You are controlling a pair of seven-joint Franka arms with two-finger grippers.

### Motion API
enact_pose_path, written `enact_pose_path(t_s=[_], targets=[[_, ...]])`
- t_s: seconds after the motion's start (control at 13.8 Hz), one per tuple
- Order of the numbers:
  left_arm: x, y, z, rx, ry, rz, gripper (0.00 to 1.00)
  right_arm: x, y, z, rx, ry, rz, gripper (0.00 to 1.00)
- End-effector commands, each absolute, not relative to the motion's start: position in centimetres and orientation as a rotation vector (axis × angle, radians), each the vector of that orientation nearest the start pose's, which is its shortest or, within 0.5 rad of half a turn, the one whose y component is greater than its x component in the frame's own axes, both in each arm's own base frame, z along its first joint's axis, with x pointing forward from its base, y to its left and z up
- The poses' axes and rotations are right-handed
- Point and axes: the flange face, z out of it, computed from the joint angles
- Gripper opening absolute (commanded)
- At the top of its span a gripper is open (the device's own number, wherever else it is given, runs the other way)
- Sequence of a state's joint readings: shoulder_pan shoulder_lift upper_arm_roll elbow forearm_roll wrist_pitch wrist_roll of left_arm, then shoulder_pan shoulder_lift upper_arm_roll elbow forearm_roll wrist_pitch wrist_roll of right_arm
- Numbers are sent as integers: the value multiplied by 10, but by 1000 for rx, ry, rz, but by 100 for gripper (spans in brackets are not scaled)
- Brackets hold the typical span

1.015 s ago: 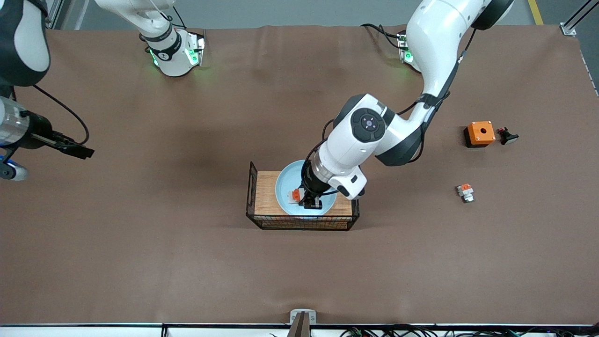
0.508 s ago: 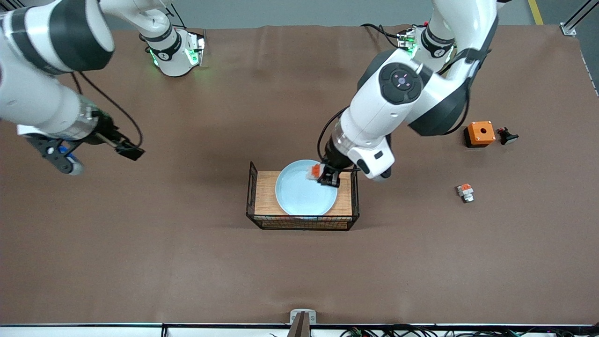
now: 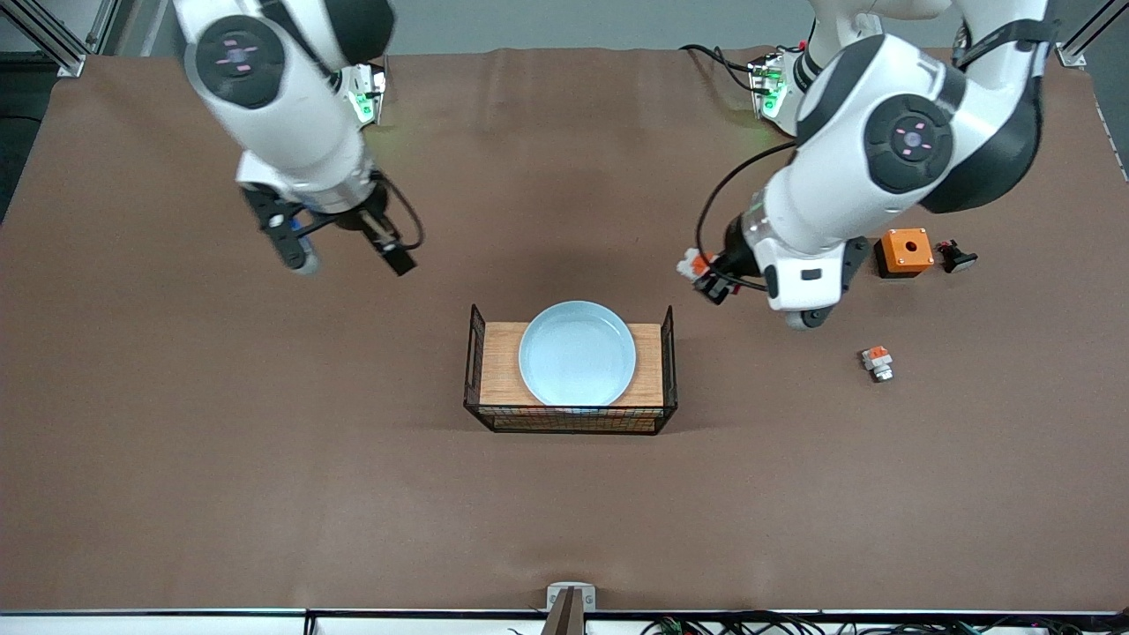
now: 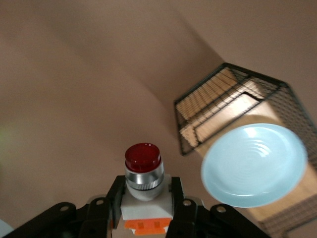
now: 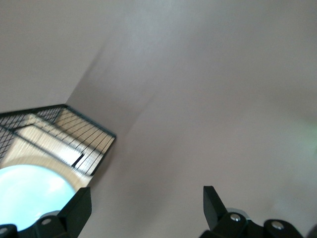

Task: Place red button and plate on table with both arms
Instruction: 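Lift the red button with the left gripper while the right gripper approaches, then lower the button with the left gripper while the right gripper grasps the plate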

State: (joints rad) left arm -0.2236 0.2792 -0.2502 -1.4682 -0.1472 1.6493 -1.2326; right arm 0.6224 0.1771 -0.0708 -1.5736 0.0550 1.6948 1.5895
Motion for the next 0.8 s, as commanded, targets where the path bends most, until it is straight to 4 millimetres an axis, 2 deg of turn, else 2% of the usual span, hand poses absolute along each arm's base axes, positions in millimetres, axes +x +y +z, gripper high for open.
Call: enact_pose_path(t_s=[0.0, 0.22, 0.36, 0.58, 0.73], targets=[[543, -244, 499, -3040, -913, 393, 28, 523, 365, 502, -2578, 1799, 60, 99], [553, -210, 469, -3117, -626, 406, 28, 524, 419, 469, -2466, 1927, 16, 99], [553, -196, 433, -3118, -432, 323, 28, 534, 445, 449, -2411, 1999, 3, 99], [550, -186, 378, -3128, -339, 162, 28, 541, 477, 420, -2340, 2054, -20, 98], [553, -177, 351, -3131, -259, 111, 28, 539, 494, 406, -2260, 2081, -32, 98]])
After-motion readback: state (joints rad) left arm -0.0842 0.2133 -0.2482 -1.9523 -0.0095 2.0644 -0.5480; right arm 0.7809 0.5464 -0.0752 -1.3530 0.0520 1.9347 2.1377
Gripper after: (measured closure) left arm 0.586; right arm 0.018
